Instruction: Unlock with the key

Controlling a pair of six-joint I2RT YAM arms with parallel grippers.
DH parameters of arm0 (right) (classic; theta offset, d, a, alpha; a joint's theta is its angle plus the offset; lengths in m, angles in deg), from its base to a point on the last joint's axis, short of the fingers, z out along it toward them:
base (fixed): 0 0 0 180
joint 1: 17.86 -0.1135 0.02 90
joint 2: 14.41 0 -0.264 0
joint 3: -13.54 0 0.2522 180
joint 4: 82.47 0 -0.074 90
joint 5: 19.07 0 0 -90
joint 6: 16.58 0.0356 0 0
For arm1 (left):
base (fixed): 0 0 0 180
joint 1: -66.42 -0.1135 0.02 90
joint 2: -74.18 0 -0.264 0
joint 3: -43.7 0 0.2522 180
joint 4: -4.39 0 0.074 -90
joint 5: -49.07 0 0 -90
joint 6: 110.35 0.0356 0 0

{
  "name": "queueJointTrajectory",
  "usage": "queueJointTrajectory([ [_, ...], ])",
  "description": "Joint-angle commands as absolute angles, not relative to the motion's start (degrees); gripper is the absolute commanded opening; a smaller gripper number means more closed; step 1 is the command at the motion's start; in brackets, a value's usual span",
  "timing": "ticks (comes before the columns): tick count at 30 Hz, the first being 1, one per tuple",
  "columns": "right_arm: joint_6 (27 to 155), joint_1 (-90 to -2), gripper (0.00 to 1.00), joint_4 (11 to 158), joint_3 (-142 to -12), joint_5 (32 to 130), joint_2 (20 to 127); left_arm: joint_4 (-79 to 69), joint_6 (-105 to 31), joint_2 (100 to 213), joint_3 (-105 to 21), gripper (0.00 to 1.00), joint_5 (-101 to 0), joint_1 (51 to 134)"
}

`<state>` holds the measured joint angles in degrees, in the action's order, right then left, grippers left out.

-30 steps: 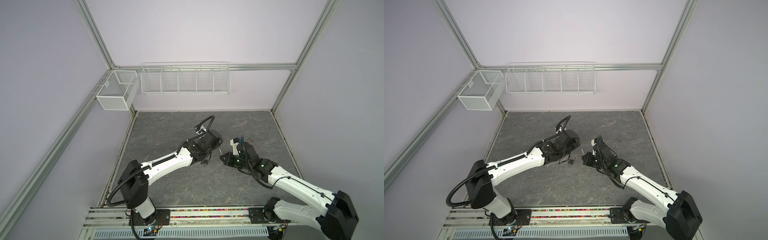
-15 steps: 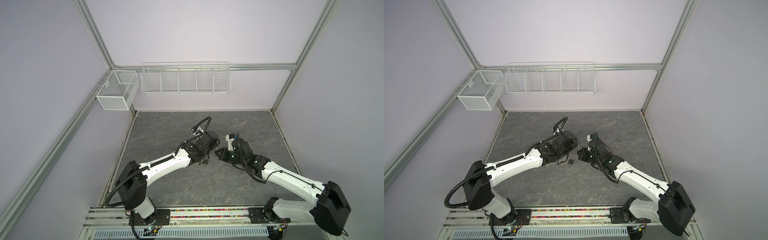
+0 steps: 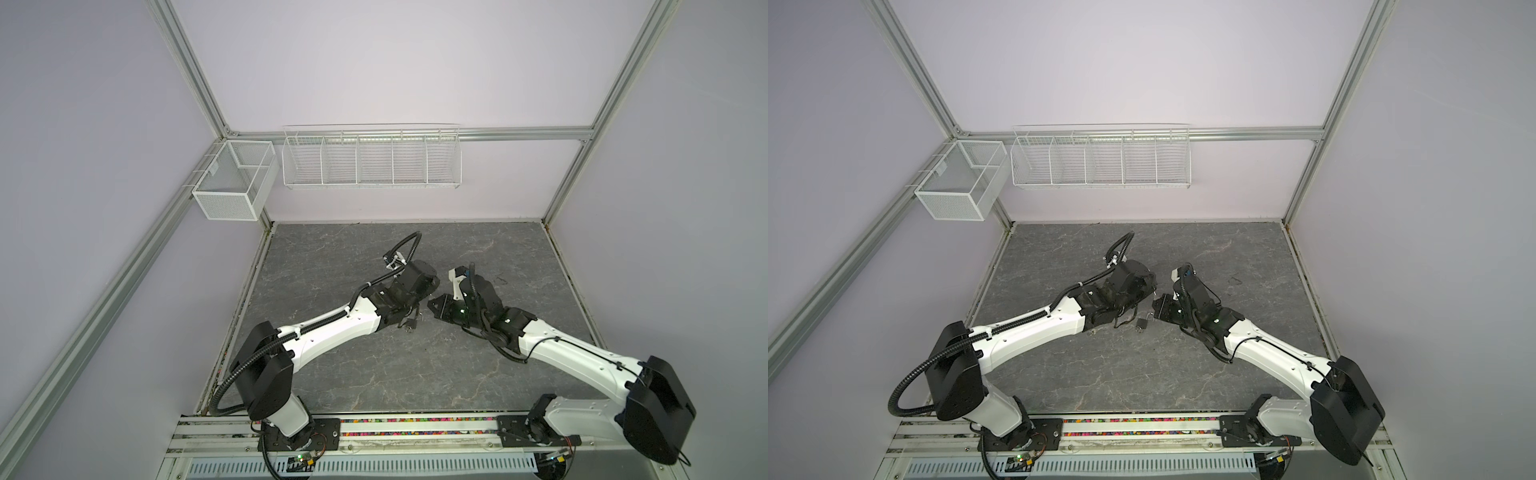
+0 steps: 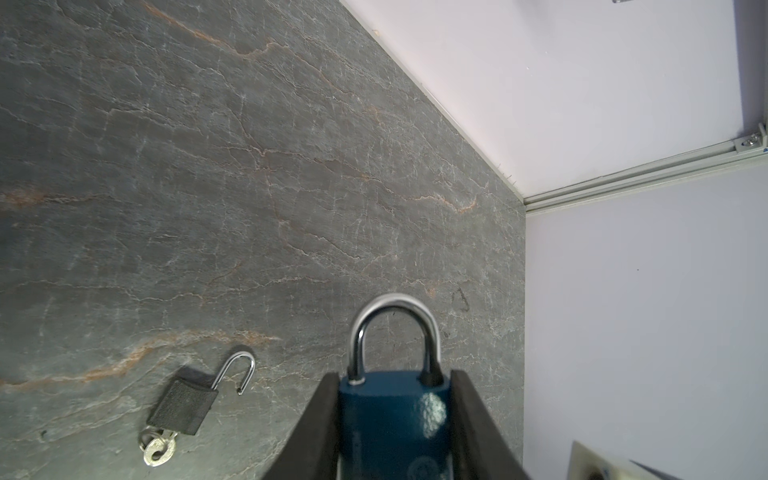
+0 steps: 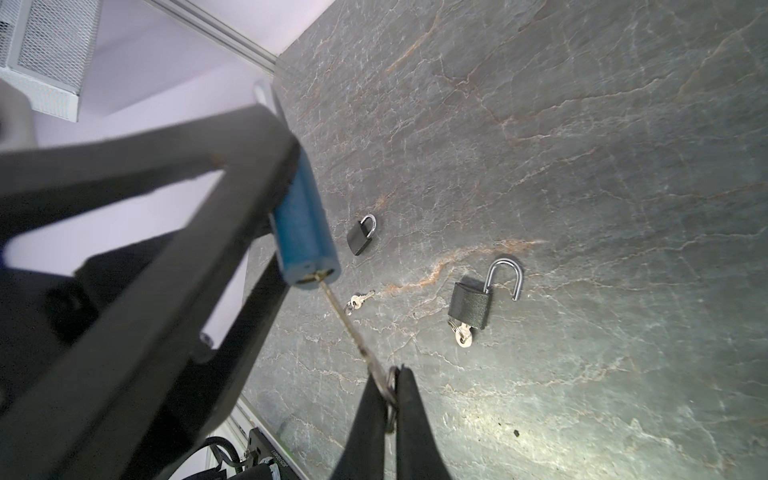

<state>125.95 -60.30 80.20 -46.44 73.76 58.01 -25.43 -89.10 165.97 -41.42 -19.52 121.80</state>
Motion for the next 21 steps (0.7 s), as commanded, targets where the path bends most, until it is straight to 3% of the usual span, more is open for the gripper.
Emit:
queueJointTrajectory([
  [1, 126.68, -60.23, 0.06, 80.15, -48.38, 73.92, 57.71, -23.46, -89.97, 164.78, -41.17, 0.00, -19.68, 121.71],
  [21, 127.00, -58.84, 0.06, 78.09, -50.24, 75.71, 59.12, -22.35, -88.88, 165.71, -41.30, 0.00, -21.54, 121.71],
])
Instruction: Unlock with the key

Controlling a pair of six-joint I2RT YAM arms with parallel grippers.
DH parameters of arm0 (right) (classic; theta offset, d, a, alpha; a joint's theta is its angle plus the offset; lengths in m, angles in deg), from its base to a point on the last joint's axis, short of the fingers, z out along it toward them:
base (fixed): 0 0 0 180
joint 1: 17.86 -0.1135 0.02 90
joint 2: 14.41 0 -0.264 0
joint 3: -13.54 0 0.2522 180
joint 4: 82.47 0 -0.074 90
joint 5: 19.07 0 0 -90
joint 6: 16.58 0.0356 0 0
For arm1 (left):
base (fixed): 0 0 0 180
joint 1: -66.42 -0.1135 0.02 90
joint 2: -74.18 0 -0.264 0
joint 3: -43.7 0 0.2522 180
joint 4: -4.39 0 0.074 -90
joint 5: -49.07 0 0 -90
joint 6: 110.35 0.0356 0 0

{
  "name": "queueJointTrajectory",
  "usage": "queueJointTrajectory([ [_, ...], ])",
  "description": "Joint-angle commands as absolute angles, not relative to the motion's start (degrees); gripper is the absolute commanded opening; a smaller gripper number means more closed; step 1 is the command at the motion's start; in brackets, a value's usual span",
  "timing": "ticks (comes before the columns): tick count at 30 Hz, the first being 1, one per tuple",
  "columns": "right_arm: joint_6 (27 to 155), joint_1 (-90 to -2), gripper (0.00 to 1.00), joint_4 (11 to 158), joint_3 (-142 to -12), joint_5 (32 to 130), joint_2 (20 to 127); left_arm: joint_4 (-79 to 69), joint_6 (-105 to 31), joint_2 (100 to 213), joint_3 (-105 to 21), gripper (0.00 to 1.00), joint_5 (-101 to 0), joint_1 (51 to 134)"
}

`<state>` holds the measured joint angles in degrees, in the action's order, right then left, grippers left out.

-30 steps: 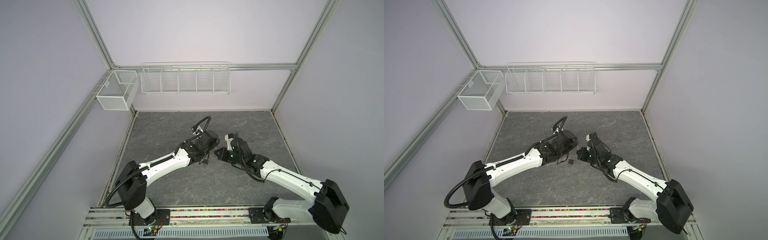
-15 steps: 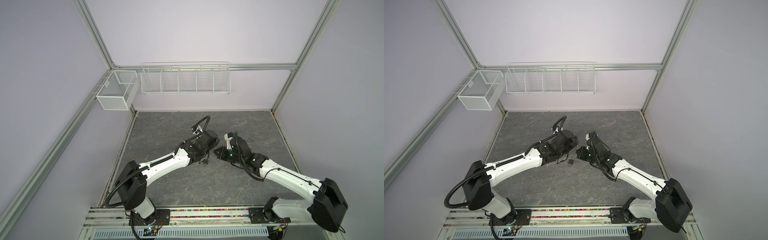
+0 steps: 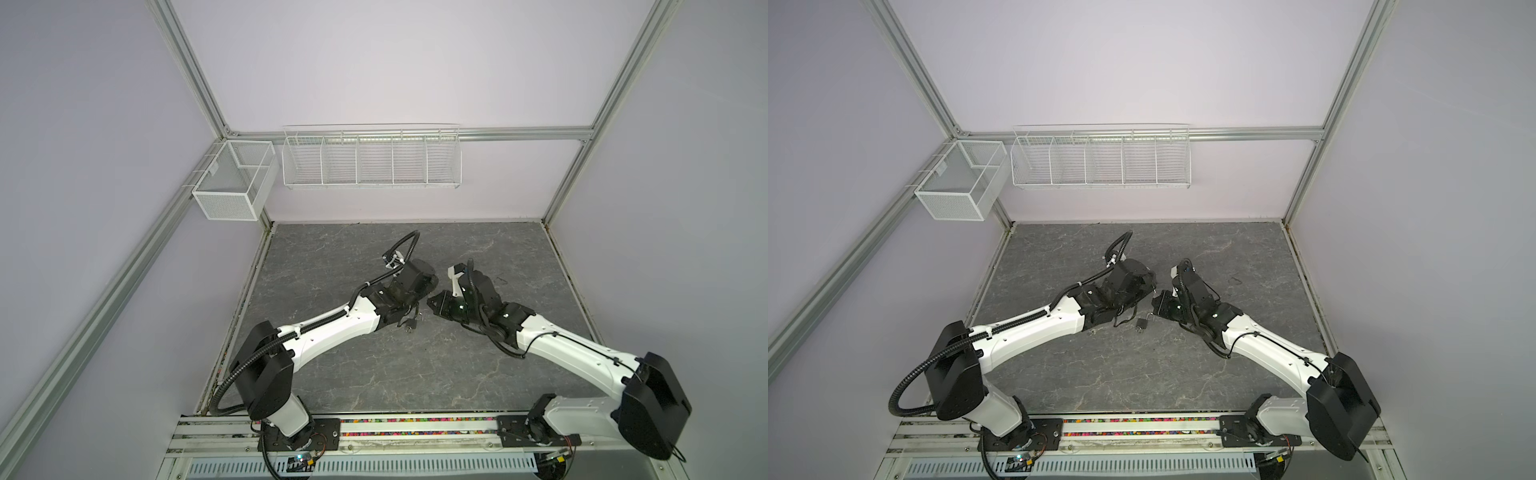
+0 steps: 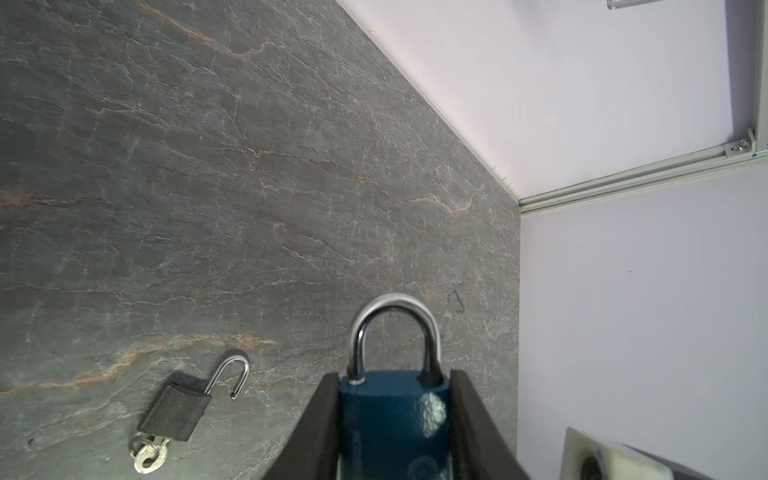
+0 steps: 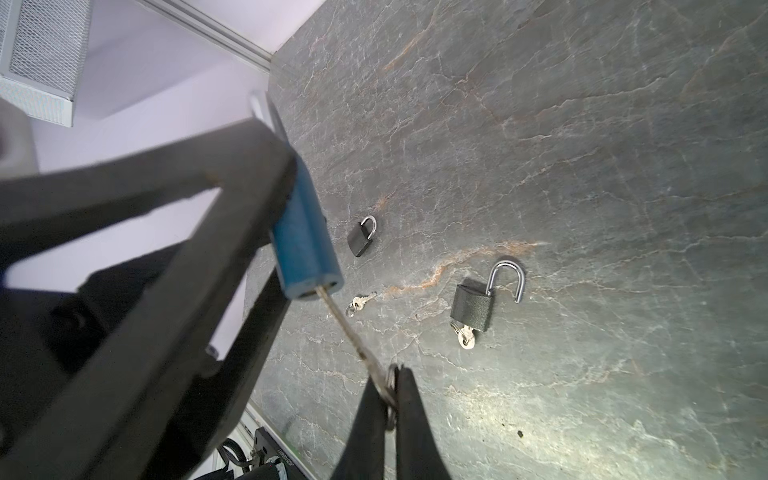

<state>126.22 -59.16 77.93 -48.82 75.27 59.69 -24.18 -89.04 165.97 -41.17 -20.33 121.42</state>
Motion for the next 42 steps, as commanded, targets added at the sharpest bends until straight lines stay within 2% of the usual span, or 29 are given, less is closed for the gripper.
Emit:
queueJointTrajectory([
  [1, 126.67, -58.82, 0.06, 77.69, -52.09, 75.47, 58.66, -22.75, -88.65, 165.89, -41.32, 0.00, -21.51, 121.70],
  [15, 120.60, -58.70, 0.06, 79.30, -54.25, 76.73, 57.04, -25.57, -88.41, 167.40, -42.73, 0.00, -25.97, 122.14],
  [24, 116.42, -58.65, 0.06, 84.68, -51.30, 75.28, 53.68, -20.48, -91.56, 164.60, -40.04, 0.00, -32.29, 122.81],
  [28, 113.11, -58.61, 0.06, 81.49, -52.51, 72.32, 53.71, -17.99, -93.38, 163.41, -38.51, 0.00, -34.96, 122.94],
  [34, 111.89, -58.77, 0.06, 89.03, -49.47, 75.35, 52.48, -19.76, -93.13, 161.24, -38.52, 0.00, -32.81, 124.23],
  [42, 106.47, -59.85, 0.06, 87.73, -53.08, 74.42, 53.28, -20.27, -93.77, 162.45, -39.67, 0.00, -32.74, 125.90],
])
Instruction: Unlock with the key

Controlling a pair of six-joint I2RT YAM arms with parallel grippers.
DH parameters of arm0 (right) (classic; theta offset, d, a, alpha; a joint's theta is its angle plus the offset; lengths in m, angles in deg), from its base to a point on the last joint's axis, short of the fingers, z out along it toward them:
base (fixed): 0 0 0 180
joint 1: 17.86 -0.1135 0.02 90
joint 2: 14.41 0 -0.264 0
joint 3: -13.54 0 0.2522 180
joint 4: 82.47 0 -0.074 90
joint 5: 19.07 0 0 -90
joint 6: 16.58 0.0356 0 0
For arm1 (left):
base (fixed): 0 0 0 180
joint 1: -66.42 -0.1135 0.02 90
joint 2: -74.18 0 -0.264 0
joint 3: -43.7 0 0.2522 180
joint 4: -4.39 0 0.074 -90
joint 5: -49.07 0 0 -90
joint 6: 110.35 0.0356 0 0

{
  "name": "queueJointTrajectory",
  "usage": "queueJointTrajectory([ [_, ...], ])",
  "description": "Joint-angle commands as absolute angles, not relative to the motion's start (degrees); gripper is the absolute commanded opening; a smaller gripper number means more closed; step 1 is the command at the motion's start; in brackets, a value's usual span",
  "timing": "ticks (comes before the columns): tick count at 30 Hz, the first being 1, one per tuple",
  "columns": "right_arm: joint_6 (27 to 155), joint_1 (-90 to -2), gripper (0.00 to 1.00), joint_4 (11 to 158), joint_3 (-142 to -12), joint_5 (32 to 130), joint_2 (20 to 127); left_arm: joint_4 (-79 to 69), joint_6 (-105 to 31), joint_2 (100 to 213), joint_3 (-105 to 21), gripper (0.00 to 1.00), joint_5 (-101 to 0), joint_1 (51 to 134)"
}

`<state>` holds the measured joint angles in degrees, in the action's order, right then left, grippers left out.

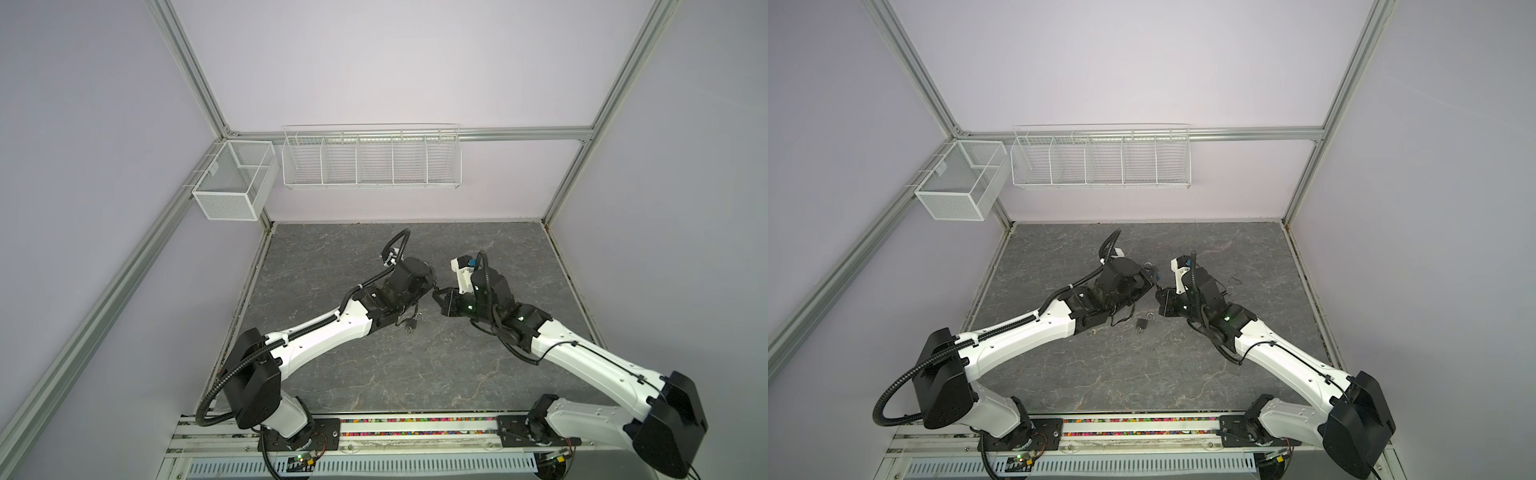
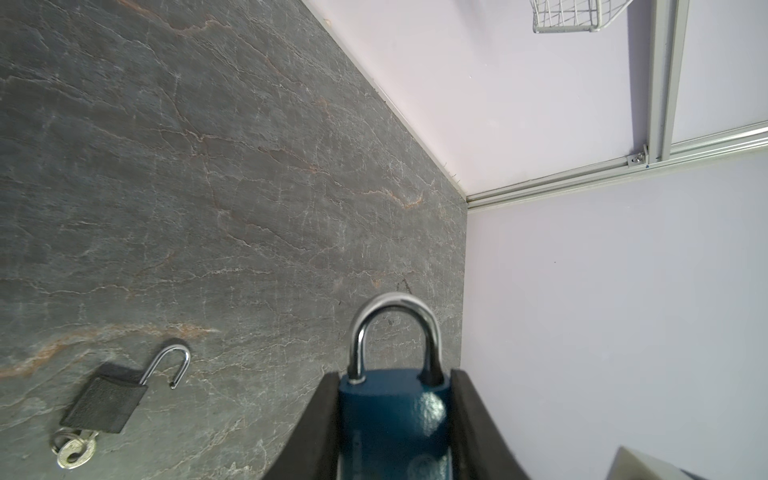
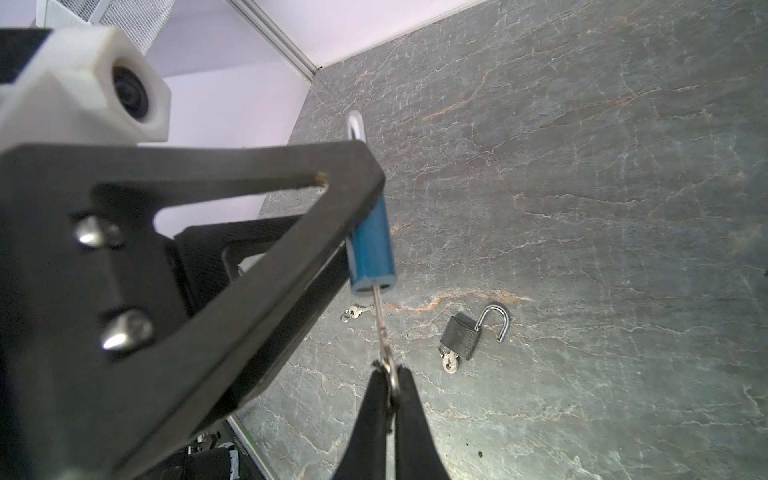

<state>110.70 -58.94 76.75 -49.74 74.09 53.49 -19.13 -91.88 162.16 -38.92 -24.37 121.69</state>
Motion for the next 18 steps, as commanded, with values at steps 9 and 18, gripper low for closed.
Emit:
queueJointTrajectory([
  [9, 100.72, -61.89, 0.06, 87.74, -54.19, 73.07, 53.53, -21.22, -94.44, 162.50, -40.08, 0.00, -31.25, 126.45],
  [18, 104.23, -63.49, 0.06, 82.35, -55.71, 67.07, 54.76, -21.17, -96.20, 163.63, -39.05, 0.00, -28.54, 126.39],
])
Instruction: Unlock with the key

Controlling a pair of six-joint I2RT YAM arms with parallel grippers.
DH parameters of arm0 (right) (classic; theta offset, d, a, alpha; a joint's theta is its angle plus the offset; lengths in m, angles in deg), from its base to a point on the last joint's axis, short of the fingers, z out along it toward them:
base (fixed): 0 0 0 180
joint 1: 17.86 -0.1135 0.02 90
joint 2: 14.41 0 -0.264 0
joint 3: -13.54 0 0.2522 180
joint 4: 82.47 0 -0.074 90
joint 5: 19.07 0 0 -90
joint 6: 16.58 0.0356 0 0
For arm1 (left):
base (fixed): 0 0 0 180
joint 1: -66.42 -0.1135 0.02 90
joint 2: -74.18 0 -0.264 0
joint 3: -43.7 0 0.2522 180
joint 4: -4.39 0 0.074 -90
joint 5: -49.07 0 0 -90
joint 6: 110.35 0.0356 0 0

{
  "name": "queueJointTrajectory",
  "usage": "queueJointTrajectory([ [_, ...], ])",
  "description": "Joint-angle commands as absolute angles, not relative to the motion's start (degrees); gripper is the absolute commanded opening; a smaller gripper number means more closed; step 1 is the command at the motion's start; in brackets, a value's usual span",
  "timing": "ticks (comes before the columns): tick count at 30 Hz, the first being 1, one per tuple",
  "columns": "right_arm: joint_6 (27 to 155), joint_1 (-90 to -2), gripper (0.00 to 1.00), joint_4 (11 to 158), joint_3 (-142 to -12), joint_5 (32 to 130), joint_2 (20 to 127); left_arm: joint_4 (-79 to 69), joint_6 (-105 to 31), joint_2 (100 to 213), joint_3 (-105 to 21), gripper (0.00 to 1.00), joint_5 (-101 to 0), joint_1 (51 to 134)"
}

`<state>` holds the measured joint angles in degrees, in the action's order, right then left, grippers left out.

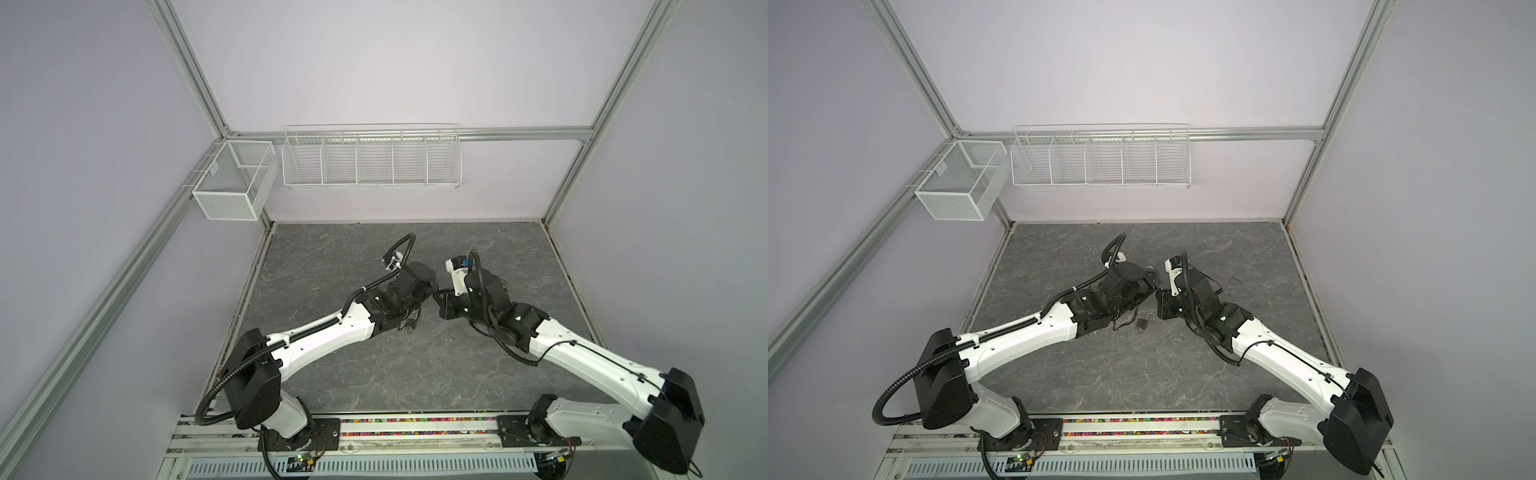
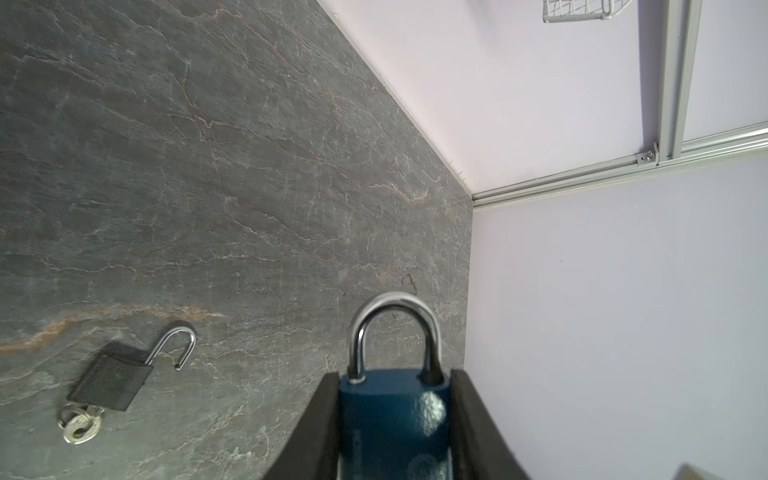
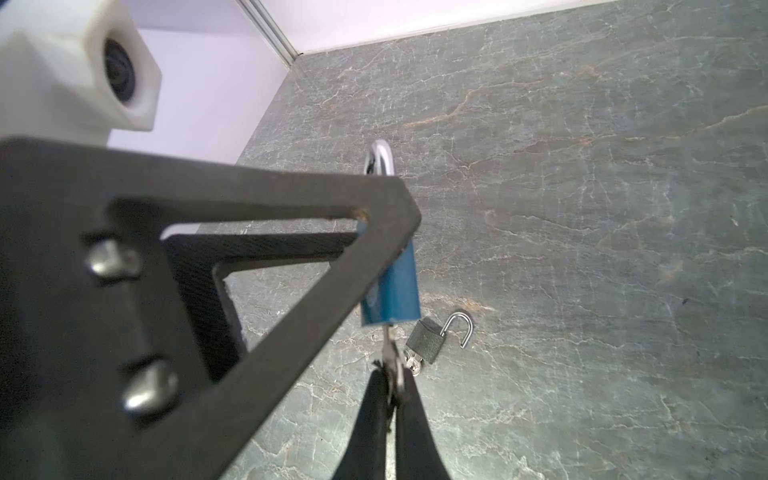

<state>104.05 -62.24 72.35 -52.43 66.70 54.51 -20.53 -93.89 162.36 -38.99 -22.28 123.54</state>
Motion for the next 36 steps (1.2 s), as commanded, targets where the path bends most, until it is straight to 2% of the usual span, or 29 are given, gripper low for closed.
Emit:
queueJointTrajectory([
  [1, 104.15, -63.57, 0.06, 82.63, -55.30, 66.86, 54.76, -20.30, -96.46, 163.27, -38.59, 0.00, -28.54, 126.37],
  [9, 103.65, -63.57, 0.09, 82.00, -55.36, 69.02, 53.35, -20.05, -95.81, 160.25, -36.83, 0.00, -26.34, 125.86],
  [15, 102.70, -63.56, 0.22, 77.94, -54.89, 70.34, 52.61, -20.27, -94.81, 158.39, -35.89, 0.00, -23.76, 124.24],
  [17, 102.08, -63.56, 0.30, 77.16, -54.17, 71.92, 51.97, -20.05, -94.13, 157.80, -35.86, 0.00, -22.98, 123.65],
  [21, 100.17, -63.63, 0.37, 73.10, -54.26, 73.95, 51.03, -21.42, -92.66, 156.71, -36.66, 0.00, -20.62, 123.37],
  [25, 99.44, -63.07, 0.52, 72.17, -53.08, 75.88, 48.60, -21.43, -91.92, 155.78, -36.73, 0.00, -19.57, 123.37],
  [29, 99.34, -62.12, 0.53, 72.83, -52.28, 77.70, 47.46, -21.60, -91.78, 155.22, -36.86, 0.00, -19.13, 123.37],
  [36, 101.78, -59.29, 0.43, 77.90, -49.71, 81.02, 48.42, -21.16, -91.89, 154.16, -36.85, 0.00, -19.22, 123.37],
])
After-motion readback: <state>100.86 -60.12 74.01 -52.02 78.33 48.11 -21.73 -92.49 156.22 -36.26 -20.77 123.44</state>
